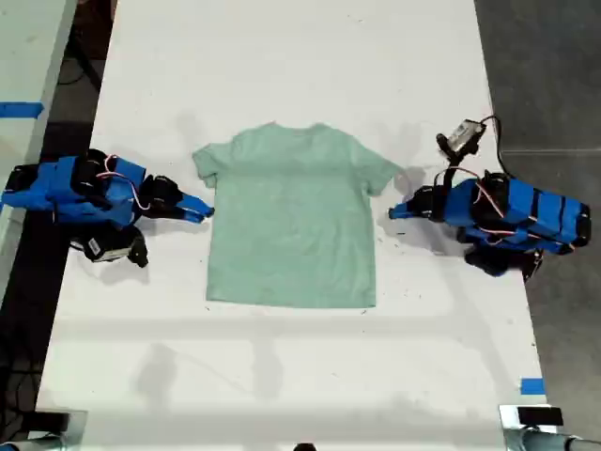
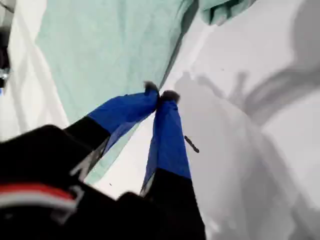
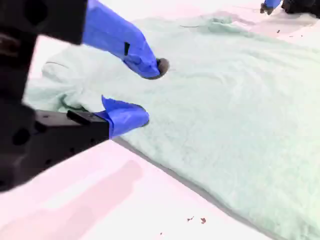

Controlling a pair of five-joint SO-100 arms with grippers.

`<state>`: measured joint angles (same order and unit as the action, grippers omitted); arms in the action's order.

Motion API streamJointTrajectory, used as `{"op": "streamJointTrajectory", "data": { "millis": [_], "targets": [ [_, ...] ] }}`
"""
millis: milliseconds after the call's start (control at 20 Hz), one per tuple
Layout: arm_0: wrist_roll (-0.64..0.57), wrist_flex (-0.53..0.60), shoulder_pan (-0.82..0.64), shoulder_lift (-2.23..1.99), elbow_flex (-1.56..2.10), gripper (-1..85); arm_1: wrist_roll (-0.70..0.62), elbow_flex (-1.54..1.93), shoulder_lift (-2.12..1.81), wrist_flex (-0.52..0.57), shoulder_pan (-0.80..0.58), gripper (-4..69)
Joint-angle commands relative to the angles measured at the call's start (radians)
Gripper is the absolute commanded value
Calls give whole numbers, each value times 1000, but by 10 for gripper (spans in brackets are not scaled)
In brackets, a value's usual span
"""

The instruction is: Fold t shirt

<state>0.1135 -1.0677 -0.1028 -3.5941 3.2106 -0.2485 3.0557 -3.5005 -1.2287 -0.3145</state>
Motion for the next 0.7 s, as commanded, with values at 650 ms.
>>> {"op": "streamJointTrajectory", "data": {
  "millis": [650],
  "targets": [
    [-6,-5,-5,-8,-3,119,-393,-730,1158,149,-569,215]
  ]
}}
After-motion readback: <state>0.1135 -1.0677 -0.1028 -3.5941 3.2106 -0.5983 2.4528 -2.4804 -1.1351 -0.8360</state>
